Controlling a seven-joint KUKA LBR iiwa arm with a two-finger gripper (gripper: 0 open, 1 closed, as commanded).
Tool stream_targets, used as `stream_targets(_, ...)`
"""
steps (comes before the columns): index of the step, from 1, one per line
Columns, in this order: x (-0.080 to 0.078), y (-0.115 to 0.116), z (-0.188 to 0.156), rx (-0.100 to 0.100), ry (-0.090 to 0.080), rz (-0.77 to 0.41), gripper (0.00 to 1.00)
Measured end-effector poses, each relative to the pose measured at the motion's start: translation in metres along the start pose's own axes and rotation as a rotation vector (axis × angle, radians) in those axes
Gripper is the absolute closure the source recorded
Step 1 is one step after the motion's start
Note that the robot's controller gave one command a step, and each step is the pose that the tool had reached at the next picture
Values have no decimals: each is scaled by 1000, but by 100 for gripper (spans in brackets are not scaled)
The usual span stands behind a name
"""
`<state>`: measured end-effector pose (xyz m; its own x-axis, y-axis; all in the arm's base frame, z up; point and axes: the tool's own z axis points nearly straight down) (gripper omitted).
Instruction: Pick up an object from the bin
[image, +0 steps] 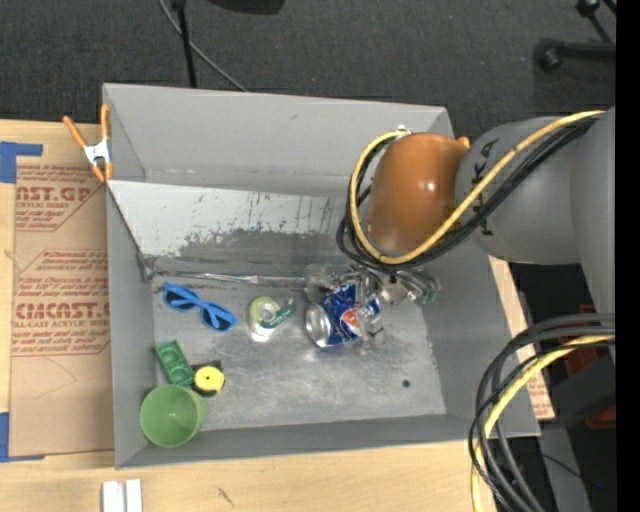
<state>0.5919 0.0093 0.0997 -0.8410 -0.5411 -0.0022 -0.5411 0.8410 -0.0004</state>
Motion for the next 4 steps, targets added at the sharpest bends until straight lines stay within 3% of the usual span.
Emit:
stream_targets(1,6,-7,32,-1,3,-35,0)
stream_targets(2,5,-7,32,-1,1,-34,0)
stream_targets(3,5,-7,32,-1,1,-33,100)
stream_targets(4,3,-7,-20,3,-4,-33,100)
